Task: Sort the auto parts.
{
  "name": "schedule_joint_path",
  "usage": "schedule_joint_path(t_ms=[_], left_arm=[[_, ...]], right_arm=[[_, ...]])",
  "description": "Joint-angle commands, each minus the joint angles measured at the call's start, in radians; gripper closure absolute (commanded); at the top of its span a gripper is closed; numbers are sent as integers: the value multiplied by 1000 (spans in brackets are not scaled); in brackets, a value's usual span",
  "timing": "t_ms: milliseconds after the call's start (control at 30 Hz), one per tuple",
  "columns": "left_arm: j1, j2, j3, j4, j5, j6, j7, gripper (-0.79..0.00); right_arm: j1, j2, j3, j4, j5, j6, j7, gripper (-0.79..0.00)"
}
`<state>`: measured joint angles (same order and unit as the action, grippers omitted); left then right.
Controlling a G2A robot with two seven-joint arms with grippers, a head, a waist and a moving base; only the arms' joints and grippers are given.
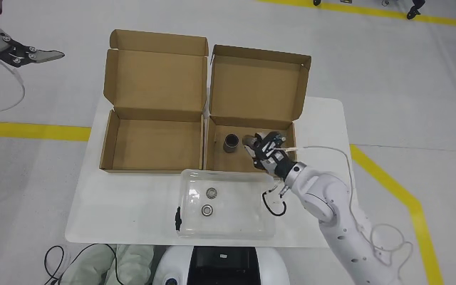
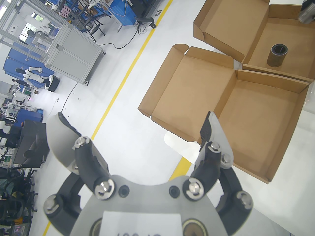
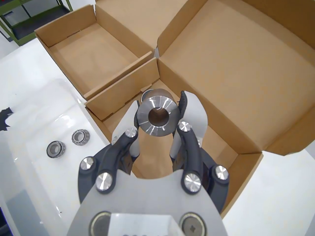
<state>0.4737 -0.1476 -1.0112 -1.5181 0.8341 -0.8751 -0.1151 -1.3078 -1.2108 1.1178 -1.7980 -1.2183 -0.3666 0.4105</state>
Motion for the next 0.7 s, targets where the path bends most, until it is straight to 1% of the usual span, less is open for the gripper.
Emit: schedule_joint_path(t_ms=[0,167,333,567,667], left_arm=[[0,0,0,0,0,0,0,-785],[0,0,0,0,0,0,0,-785],[0,0,0,0,0,0,0,-785],[0,0,0,0,0,0,0,-785],[0,0,0,0,0,0,0,-785]], right_arm=[[1,-1,-3,6,-2,19,31,0],[28,-6,-33,29,13,39,130,0],[96,-20,-76,98,62,59,227,0],[189,-40,-134,195,95,108,327,0],[224,-49,-153,236,111,118,350,0]])
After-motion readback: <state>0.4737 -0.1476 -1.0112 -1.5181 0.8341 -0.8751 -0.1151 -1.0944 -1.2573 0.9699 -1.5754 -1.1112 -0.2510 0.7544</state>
